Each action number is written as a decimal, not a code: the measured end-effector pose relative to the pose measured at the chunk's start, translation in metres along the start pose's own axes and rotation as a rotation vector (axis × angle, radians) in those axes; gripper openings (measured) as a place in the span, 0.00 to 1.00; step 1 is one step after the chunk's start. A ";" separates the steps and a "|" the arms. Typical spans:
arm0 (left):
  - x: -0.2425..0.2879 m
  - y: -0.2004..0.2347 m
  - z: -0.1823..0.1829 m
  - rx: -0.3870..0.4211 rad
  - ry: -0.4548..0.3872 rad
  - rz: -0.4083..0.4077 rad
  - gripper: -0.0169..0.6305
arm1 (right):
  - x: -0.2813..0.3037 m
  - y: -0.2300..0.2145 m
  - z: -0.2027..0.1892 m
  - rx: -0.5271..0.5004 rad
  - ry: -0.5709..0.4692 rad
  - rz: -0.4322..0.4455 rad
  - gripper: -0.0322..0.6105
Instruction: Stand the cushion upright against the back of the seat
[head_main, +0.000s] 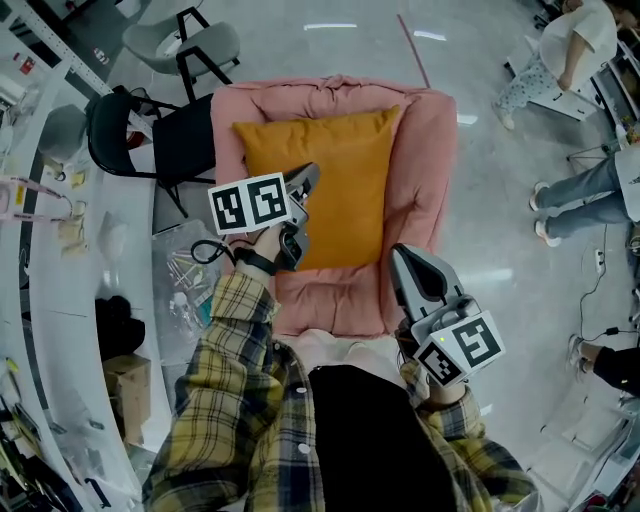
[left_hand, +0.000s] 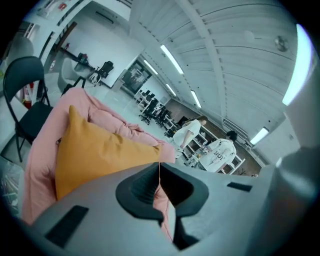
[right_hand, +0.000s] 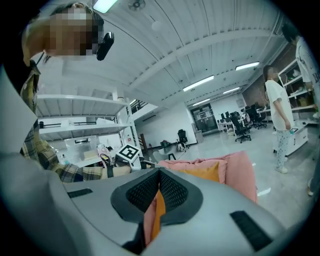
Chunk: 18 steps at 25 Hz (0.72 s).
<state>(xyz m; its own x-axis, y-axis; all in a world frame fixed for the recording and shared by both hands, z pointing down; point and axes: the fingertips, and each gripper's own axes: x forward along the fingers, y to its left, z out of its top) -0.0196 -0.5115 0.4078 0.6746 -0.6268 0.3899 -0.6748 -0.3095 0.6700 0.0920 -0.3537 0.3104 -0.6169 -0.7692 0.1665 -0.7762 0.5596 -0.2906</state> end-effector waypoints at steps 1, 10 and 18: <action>-0.009 -0.014 -0.003 0.034 -0.015 -0.013 0.04 | -0.007 0.003 0.002 -0.010 -0.004 0.002 0.08; -0.100 -0.152 -0.070 0.332 -0.128 -0.076 0.03 | -0.101 0.034 0.002 -0.057 -0.013 0.003 0.08; -0.177 -0.241 -0.174 0.454 -0.187 -0.052 0.03 | -0.184 0.056 -0.014 -0.076 -0.012 0.040 0.08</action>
<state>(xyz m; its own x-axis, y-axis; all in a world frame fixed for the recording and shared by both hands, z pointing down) 0.0756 -0.2017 0.2878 0.6733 -0.7073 0.2155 -0.7323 -0.5976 0.3266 0.1598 -0.1762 0.2768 -0.6467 -0.7488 0.1450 -0.7586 0.6116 -0.2247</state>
